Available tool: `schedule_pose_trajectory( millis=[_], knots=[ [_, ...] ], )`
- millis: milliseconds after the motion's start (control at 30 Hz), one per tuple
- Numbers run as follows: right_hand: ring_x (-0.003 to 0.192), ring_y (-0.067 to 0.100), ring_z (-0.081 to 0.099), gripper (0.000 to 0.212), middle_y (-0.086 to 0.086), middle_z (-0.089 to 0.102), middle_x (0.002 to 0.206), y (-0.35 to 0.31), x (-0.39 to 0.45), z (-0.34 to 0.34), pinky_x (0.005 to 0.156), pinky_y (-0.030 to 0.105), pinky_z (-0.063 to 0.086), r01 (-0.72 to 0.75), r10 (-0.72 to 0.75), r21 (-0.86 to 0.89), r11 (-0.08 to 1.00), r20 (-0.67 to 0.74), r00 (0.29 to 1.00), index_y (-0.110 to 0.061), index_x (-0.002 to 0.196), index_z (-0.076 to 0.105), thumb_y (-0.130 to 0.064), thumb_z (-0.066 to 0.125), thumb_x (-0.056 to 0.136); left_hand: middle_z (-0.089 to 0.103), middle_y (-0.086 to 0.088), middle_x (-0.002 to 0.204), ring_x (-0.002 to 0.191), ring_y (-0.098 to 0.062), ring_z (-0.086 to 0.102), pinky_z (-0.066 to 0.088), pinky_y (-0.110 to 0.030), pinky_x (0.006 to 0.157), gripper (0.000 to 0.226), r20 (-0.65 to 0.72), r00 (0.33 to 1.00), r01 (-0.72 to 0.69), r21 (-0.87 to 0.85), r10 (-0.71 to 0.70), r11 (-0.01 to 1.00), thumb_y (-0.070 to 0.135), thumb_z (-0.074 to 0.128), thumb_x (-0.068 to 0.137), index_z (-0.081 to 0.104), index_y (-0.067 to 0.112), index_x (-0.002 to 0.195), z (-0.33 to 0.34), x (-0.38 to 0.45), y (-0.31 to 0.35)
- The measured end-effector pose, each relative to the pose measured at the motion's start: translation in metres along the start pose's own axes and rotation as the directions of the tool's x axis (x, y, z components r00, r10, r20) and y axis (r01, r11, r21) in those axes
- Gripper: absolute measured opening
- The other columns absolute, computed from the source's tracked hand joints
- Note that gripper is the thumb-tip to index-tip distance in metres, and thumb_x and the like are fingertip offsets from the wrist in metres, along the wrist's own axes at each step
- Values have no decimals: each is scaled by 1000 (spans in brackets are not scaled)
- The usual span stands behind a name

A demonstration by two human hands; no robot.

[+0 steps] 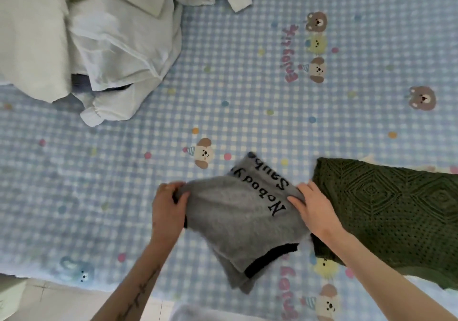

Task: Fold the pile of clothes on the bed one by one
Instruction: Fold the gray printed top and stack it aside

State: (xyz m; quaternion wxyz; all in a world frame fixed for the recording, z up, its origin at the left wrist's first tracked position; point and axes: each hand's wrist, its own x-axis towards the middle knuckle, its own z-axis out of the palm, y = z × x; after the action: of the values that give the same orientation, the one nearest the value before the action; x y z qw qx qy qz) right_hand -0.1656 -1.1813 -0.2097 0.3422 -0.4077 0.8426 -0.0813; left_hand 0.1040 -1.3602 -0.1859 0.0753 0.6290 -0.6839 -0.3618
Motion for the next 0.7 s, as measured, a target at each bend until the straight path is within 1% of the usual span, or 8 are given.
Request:
schedule_pose_trajectory(
  millis=[33,100,167,267,333,400,567,700],
  knots=[
    [75,22,51,19,3,45,96,1,-3,2,63,34,41,-79,79,9,997,19,997,-14,94,48,-33,51,95,53,-2,102,88,-15,56,44,-24,77,32,-14,999,34,-45,-35,998,17,65,87,58,13,118,1,15,4],
    [79,21,52,29,4,48,101,0,-3,5,64,34,44,-178,181,-72,981,29,983,-15,100,47,-43,50,94,52,-9,118,102,-20,56,48,-31,85,61,46,973,230,-182,-225,956,29,70,83,43,8,134,10,22,3],
    [86,22,57,45,2,54,103,-7,7,5,67,36,50,-183,180,-98,978,-40,983,-15,110,48,-55,48,90,53,-18,123,110,-32,56,48,-47,94,89,184,891,451,-258,-415,854,43,75,74,31,0,139,29,-6,-5],
    [72,18,61,45,-2,61,89,-29,25,9,53,33,49,-203,203,34,979,1,979,-18,108,43,-58,46,89,57,-18,118,107,-32,58,49,-47,93,89,273,781,622,-260,-562,738,40,80,69,32,0,132,57,-65,-5],
    [62,15,59,33,-1,62,82,-36,30,17,47,30,46,-197,194,85,977,44,980,-20,101,40,-51,47,92,59,-18,119,106,-31,59,50,-44,91,81,248,765,643,-270,-594,716,33,81,71,34,3,129,71,-83,3],
    [65,14,59,25,0,63,87,-37,25,19,51,33,49,-183,185,170,968,4,983,-21,100,41,-45,45,95,57,-16,125,108,-30,60,51,-41,90,76,244,773,635,-272,-586,724,25,77,76,29,7,132,80,-90,17],
    [99,23,60,37,3,54,123,-23,-5,15,81,40,52,-39,32,155,987,46,998,-18,136,39,-28,39,100,39,-8,146,126,-27,47,42,-41,104,77,248,838,542,-294,-485,787,16,59,91,9,16,149,82,-101,38],
    [113,13,54,37,-3,53,128,-26,-25,-3,95,31,47,7,24,308,951,-96,995,-21,138,42,-22,37,101,41,8,142,119,-10,49,46,-33,100,69,201,925,375,-359,-321,855,25,55,94,15,28,149,66,-104,56]
  ],
)
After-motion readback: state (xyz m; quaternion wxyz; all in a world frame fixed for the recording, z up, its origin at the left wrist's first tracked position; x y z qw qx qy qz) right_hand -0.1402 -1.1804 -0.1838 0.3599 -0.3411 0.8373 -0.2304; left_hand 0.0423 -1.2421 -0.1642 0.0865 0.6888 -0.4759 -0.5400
